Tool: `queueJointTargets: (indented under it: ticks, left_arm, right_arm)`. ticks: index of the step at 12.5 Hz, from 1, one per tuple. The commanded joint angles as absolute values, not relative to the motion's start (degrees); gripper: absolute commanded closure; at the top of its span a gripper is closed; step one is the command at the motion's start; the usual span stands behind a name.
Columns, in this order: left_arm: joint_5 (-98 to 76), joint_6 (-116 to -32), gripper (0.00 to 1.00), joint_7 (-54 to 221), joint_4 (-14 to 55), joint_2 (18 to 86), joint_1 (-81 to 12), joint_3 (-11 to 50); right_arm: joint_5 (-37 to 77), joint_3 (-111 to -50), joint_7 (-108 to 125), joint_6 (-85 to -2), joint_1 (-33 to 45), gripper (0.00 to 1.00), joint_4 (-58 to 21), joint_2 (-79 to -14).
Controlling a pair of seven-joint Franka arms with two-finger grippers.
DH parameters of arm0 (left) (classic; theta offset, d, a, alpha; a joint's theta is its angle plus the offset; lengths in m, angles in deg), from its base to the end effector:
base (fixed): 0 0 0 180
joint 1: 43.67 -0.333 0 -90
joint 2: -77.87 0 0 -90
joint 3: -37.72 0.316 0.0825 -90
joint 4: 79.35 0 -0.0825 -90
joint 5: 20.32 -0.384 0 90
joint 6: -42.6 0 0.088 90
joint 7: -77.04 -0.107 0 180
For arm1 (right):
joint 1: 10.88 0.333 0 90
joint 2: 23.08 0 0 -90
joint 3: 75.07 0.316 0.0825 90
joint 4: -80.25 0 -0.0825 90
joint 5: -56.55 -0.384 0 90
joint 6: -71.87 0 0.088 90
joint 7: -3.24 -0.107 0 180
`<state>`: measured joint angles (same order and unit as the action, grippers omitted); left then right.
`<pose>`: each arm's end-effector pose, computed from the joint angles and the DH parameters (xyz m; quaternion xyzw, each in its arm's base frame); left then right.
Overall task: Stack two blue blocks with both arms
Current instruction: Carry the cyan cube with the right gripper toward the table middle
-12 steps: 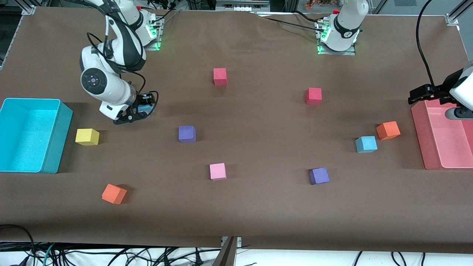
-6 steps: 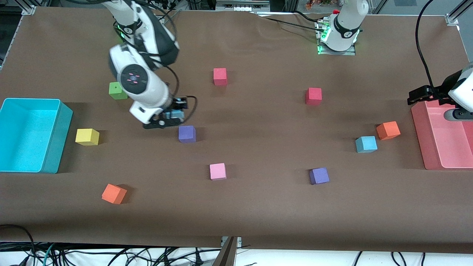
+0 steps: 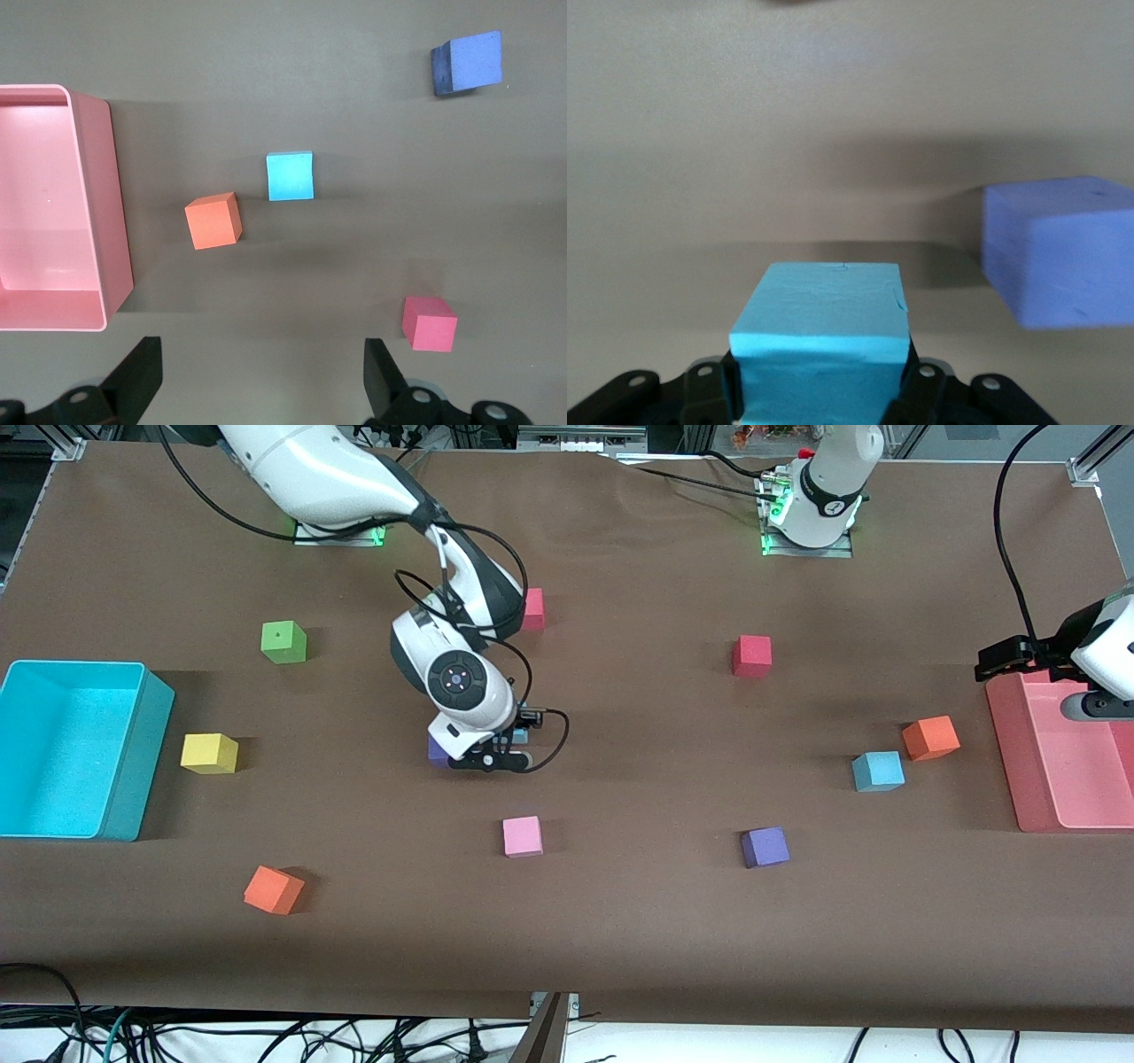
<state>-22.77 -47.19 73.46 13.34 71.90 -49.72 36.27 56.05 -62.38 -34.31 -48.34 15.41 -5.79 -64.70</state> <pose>0.5751 0.0515 0.5433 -0.9968 -0.0073 0.0785 0.0144 0.5594 0.4220 0.2373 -0.9952 0.0129 0.0930 0.0263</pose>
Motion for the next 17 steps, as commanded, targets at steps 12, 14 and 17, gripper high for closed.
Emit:
queueJointTargets:
  ticks: [12, 14, 17]
  left_arm:
    - [-23.9, -56.3, 0.0, 72.4, 19.1, 70.8, -50.2, 36.1]
    - [-23.7, -61.3, 0.0, 72.4, 22.5, 70.1, -50.2, 36.0]
    - [-23.6, -69.5, 0.0, 72.9, 28.6, 69.4, -50.1, 35.9]
  right_arm:
    - [61.1, -61.3, -36.0, -53.2, 17.0, 0.01, -4.0, -68.5]
    - [61.1, -61.3, -35.3, -50.0, 16.7, 0.01, -4.1, -65.1]
    - [60.9, -61.2, -33.4, -43.1, 15.8, 0.01, -4.8, -57.6]
